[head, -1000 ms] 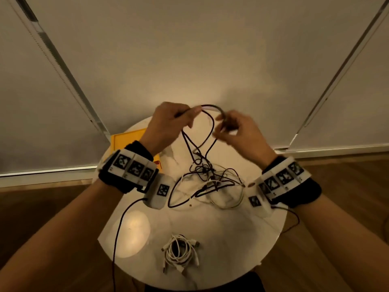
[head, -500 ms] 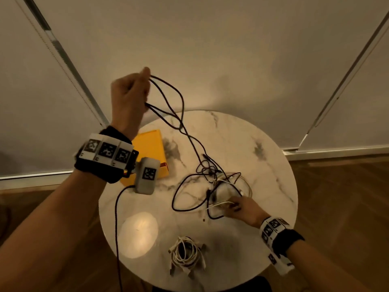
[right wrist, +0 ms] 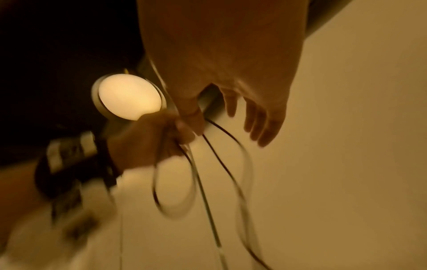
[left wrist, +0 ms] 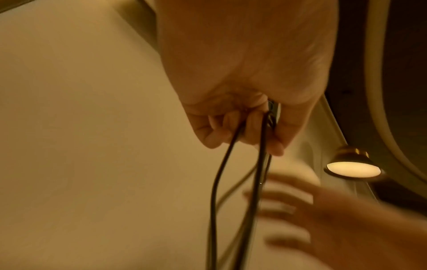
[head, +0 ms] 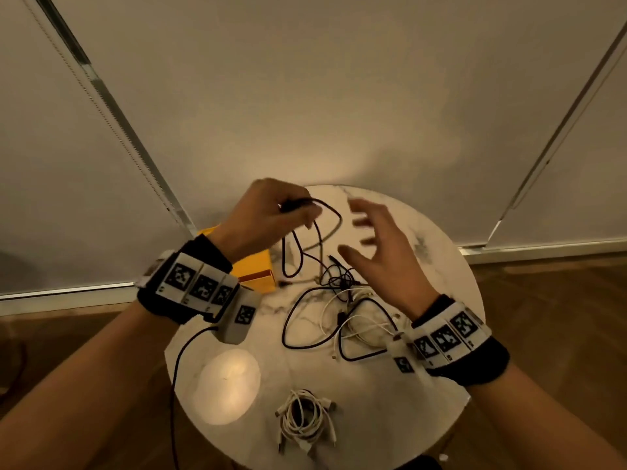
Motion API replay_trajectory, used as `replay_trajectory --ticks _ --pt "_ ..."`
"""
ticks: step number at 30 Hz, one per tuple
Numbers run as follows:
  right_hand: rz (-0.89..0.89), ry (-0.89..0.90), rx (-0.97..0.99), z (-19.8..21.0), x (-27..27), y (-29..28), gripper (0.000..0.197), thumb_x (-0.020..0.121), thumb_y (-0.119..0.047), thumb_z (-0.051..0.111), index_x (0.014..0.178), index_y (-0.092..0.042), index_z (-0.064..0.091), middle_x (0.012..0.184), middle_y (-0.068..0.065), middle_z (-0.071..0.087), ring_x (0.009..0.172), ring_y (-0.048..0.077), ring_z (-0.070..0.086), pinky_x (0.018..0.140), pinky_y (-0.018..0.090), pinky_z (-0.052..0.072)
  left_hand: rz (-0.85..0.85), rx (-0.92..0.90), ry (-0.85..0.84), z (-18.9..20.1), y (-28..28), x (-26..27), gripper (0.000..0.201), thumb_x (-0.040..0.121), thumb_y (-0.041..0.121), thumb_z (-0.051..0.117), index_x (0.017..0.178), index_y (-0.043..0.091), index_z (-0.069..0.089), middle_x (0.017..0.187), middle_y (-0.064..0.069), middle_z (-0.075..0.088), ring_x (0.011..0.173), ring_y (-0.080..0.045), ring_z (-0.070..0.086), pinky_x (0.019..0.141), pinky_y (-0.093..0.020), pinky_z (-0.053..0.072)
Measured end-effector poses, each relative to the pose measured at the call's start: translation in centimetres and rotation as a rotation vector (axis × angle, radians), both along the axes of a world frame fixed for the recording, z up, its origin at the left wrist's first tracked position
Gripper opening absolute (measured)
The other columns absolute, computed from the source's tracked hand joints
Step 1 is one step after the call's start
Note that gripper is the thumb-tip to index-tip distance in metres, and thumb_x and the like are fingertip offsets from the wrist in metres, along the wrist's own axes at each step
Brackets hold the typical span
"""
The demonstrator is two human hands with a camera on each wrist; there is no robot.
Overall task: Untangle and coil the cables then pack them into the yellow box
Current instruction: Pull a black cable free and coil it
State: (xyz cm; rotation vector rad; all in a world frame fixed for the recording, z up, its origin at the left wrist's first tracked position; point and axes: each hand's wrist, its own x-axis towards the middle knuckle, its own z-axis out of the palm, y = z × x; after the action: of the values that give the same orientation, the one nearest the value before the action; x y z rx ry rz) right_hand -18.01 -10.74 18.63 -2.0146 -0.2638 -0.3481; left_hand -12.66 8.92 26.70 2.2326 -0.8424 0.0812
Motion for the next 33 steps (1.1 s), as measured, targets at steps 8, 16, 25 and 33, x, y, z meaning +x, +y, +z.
replay_trajectory --ticks 8,16,25,33 --pt "0.256 0.111 0.118 3.6 1.5 1.5 0.026 0.09 -0.002 0.06 0.113 -0.014 0.065 0.072 0.008 0.074 0.066 0.02 0.07 0.076 0.031 0.056 0.035 0.247 -0.384 -2.4 1.3 -0.1 0.023 0.083 0.009 0.06 0.1 0.022 0.069 0.081 0.007 0.056 0.067 -0.006 0.044 0.056 -0.024 0.037" --pt "0.244 0.112 0.559 5.2 -0.5 0.1 0.013 0.094 0.002 0.052 0.1 0.004 0.063 0.082 0.019 0.074 0.075 0.034 0.073 0.068 0.04 0.06 0.363 -0.442 -0.02 -6.1 3.1 -1.7 0.047 0.088 0.019 0.059 0.133 0.027 0.048 0.127 0.002 0.052 0.095 -0.013 0.059 0.062 -0.026 0.054" --pt "0.053 0.031 0.818 7.1 0.2 -1.4 0.006 0.098 -0.002 0.047 0.099 -0.006 0.051 0.091 0.019 0.074 0.09 0.035 0.072 0.076 0.04 0.059 -0.282 0.093 0.705 -13.4 0.0 -7.5 0.062 0.075 0.003 0.054 0.126 0.037 0.057 0.135 0.017 0.054 0.125 0.001 0.047 0.104 -0.036 0.04" --pt "-0.003 0.003 0.856 6.7 0.1 -3.4 0.005 0.098 -0.002 0.046 0.099 -0.006 0.05 0.089 0.016 0.074 0.092 0.036 0.071 0.076 0.038 0.058 -0.328 -0.148 0.867 -15.5 -1.4 -8.7 0.019 0.095 0.007 0.056 0.079 0.013 0.049 0.081 -0.012 0.068 0.077 -0.017 0.066 0.081 -0.025 0.048"
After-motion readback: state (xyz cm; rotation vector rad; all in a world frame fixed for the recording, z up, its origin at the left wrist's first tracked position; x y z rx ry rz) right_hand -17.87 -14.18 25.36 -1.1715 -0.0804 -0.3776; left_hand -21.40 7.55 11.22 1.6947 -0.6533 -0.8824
